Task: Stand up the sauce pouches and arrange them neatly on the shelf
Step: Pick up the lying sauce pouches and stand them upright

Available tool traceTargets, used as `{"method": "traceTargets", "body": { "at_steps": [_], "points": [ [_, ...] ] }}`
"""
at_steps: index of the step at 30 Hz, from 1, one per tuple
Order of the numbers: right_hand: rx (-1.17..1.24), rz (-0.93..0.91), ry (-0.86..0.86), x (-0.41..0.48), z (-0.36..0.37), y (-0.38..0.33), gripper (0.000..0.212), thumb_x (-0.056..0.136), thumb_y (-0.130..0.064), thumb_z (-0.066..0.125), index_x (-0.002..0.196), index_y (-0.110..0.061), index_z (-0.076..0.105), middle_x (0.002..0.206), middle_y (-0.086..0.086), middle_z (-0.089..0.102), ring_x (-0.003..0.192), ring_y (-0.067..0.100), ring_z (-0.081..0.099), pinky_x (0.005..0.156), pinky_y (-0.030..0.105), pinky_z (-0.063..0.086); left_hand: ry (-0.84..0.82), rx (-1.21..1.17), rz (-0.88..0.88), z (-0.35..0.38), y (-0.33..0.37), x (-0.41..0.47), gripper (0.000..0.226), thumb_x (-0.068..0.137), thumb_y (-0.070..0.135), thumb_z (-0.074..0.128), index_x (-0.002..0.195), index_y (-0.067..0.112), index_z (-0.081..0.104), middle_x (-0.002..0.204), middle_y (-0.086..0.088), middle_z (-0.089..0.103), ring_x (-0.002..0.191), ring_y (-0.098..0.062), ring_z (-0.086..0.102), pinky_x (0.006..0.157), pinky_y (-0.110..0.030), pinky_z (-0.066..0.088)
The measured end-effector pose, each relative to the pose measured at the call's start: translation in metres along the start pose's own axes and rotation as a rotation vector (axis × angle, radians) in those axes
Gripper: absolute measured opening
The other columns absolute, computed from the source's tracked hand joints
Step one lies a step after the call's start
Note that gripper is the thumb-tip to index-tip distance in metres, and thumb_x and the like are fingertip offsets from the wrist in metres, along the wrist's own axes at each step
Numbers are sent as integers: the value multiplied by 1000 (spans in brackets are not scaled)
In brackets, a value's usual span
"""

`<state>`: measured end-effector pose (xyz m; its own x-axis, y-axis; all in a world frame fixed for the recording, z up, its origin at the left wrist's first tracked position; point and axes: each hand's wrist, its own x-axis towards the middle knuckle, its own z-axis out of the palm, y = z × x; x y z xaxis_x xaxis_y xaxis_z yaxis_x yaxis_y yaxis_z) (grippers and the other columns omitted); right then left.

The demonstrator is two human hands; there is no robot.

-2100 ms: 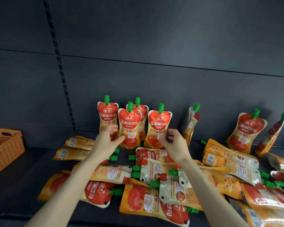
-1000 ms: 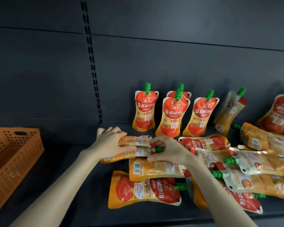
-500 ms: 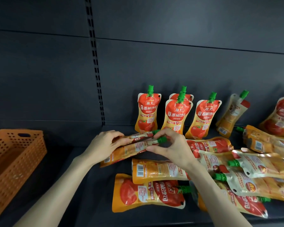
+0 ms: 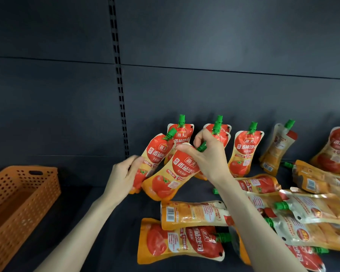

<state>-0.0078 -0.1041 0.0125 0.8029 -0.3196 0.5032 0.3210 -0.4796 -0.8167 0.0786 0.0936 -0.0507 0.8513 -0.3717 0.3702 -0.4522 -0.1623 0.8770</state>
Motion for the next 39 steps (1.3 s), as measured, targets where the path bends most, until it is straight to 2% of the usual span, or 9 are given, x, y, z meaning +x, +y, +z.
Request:
{"method": "traceTargets", "body": {
  "at_steps": [5, 8, 12, 15, 19, 22, 29, 33, 39],
  "points": [
    [-334, -197, -65, 25, 1, -9, 44, 72, -36, 77, 71, -25, 35, 66, -6, 47, 57, 11, 43, 54, 26, 40, 72, -130, -16, 15, 5, 2, 9, 94, 22, 49, 91, 23, 58, 84, 8, 69, 80, -1, 67, 61, -12, 50],
    [-387, -140, -175, 27, 6, -7, 39, 76, -34, 75, 84, -19, 40, 78, 1, 60, 66, 15, 57, 60, 39, 51, 21, -147, -7, 24, 5, -1, 11, 86, 15, 61, 93, 24, 58, 87, 21, 68, 83, 1, 66, 64, -12, 50],
    [-151, 22, -187, 18, 1, 2, 38, 74, -23, 79, 92, -27, 46, 89, -11, 63, 81, 1, 63, 68, 18, 51, 13, -194, -35, 27, 2, -5, 13, 84, 21, 63, 96, 24, 60, 92, 19, 69, 87, -3, 67, 66, -16, 52],
    [-21, 114, -95, 7, -1, 13, 41, 70, -26, 80, 99, -27, 51, 101, -9, 65, 97, 7, 63, 80, 24, 54, -10, -209, -46, 27, 0, -7, 12, 87, 26, 56, 97, 23, 61, 93, 15, 70, 89, -5, 67, 67, -18, 54],
    [84, 229, -71, -8, 3, 27, 40, 73, -21, 78, 102, -27, 51, 103, -8, 66, 94, 7, 66, 80, 28, 57, -4, -292, -76, 25, -1, -6, 15, 93, 20, 50, 102, 12, 59, 98, 1, 70, 95, -9, 67, 70, -20, 55],
    [143, 270, -42, -8, 4, 30, 37, 76, -20, 75, 107, -19, 55, 105, -3, 68, 97, 12, 67, 87, 36, 56, -16, -297, -89, 25, 0, -6, 12, 95, 19, 47, 104, 17, 55, 104, 4, 66, 99, -1, 63, 70, -14, 51],
    [37, 239, -51, -23, 10, 35, 44, 81, -16, 71, 116, -28, 47, 113, -9, 61, 109, 8, 59, 92, 24, 50, -111, -202, -142, 27, -7, -11, 52, 78, 25, 71, 123, 32, 46, 113, 16, 62, 105, 3, 58, 82, -18, 50],
    [-16, 241, -17, -26, 5, 35, 53, 79, -16, 73, 124, -17, 45, 122, -3, 60, 115, 13, 58, 96, 36, 51, -55, -176, -145, 22, -9, -11, 49, 76, 19, 74, 117, 33, 50, 112, 14, 63, 104, -2, 60, 83, -21, 51],
    [-43, 233, -39, -22, 1, 30, 49, 80, -14, 72, 117, -23, 41, 119, -7, 59, 114, 11, 58, 94, 30, 50, -17, -140, -103, 22, -5, -14, 42, 75, 15, 76, 102, 35, 51, 104, 16, 65, 97, 6, 61, 71, -11, 51]
  ]
}}
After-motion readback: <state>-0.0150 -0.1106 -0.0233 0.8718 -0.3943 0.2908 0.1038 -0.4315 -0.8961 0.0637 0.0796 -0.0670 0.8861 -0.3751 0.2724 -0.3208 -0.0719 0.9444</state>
